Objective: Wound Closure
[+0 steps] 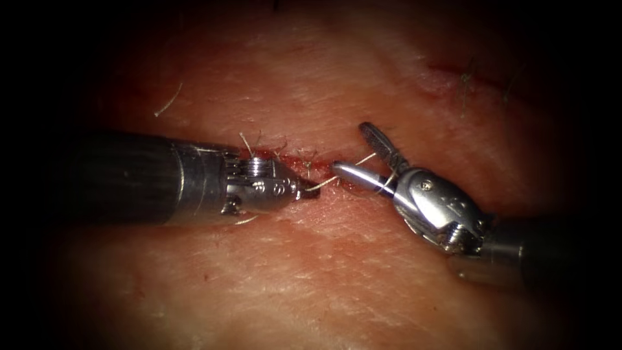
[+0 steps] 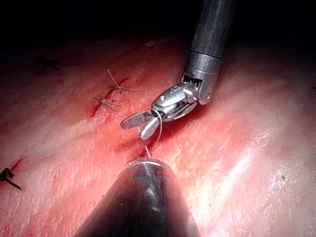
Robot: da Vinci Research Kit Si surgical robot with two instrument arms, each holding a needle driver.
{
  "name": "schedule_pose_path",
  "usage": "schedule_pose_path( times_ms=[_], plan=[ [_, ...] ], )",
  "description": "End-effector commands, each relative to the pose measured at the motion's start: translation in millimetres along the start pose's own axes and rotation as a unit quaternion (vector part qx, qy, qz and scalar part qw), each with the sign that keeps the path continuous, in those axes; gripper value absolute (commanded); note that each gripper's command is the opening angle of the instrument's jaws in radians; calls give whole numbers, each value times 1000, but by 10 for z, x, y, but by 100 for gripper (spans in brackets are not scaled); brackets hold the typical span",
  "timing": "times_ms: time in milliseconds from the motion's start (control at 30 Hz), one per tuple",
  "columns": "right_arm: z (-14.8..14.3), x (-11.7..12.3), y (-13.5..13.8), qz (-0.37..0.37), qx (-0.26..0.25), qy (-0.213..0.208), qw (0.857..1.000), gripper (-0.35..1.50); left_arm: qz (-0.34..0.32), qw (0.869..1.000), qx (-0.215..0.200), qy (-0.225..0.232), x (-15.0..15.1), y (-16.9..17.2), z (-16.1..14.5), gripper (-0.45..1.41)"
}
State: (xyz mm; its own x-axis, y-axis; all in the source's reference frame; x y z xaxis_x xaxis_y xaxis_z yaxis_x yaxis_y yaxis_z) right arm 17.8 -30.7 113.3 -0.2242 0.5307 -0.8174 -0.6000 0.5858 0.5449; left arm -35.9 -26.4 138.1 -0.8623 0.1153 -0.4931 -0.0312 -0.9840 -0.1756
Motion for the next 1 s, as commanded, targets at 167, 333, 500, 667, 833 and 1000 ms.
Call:
schedule_pose_path(
  times_ms=[167, 333, 500, 667, 833, 1000],
  plan=[
    [-1, -29, 17, 76, -61, 1, 995, 71, 0, 1000, -3, 0, 9, 3, 10, -45],
    [-13, -34, 39, 88, -99, -2, 991, 84, 0, 1000, -2, -1, 11, 3, 12, -45],
    [-20, -48, 51, 92, -127, -21, 987, 89, -1, 1000, -4, -1, 14, -1, 12, -45],
    [-21, -55, 52, 90, -129, -26, 987, 89, -1, 1000, -4, -1, 16, -1, 12, -45],
    [-18, -55, 54, 85, -133, -26, 987, 88, 0, 1000, -5, -2, 16, -1, 11, -45],
    [-19, -60, 62, 82, -140, -25, 986, 88, 0, 1000, -5, -2, 17, -1, 12, -45]
  ],
)
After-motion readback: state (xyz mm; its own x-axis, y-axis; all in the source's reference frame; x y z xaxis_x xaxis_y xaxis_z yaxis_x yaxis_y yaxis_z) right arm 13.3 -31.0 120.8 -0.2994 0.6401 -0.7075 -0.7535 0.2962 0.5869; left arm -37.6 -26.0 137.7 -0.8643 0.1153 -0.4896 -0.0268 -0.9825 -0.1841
